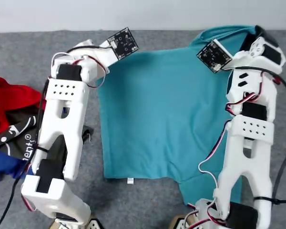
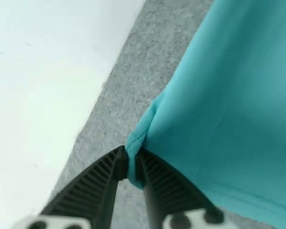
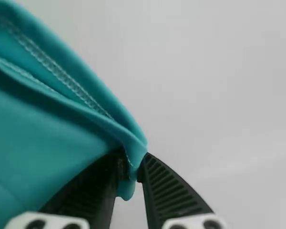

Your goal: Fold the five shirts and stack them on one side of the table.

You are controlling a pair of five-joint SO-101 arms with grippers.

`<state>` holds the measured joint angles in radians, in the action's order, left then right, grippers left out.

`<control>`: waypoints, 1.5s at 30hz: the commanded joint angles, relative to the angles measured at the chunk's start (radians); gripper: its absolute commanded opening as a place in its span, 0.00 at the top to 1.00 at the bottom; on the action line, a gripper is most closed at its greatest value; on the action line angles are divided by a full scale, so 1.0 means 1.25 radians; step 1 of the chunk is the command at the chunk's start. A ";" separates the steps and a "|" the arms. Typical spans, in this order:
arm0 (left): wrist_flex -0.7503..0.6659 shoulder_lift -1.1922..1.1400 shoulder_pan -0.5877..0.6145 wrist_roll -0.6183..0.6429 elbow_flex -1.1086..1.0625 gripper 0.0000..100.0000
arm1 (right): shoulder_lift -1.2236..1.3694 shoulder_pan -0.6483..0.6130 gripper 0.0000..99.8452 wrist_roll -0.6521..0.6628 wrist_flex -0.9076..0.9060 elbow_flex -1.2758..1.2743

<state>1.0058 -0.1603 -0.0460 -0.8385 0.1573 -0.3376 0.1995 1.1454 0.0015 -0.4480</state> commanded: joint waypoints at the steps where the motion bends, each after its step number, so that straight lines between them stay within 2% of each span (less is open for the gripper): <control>1: 0.088 0.021 -0.020 -0.027 0.044 0.99 | -0.021 -0.003 0.99 0.007 0.004 0.000; 9: 0.286 0.041 -0.066 -0.029 0.039 0.99 | -0.170 0.013 0.99 0.009 -0.283 -0.081; 20: 0.594 0.036 -0.083 -0.028 0.037 0.99 | -0.414 0.073 0.99 0.009 -0.643 -0.211; 26: 0.598 0.074 -0.095 -0.026 -0.110 0.99 | -0.533 0.117 0.99 0.017 -0.796 -0.263; 31: 0.593 0.160 -0.167 -0.026 -0.294 0.99 | -0.625 0.168 0.99 0.108 -0.889 -0.330; 36: 0.511 0.230 -0.223 0.052 -0.425 0.99 | -0.721 0.224 0.99 0.161 -0.900 -0.423; 41: 0.477 0.250 -0.279 0.059 -0.514 0.99 | -0.828 0.268 0.99 0.210 -0.900 -0.514; 45: 0.484 0.253 -0.284 0.059 -0.539 0.99 | -0.918 0.304 0.99 0.247 -0.903 -0.570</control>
<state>1.6164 0.1066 -0.3928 -0.7756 -0.5117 -1.4131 0.5401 1.4216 -1.1216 -1.1508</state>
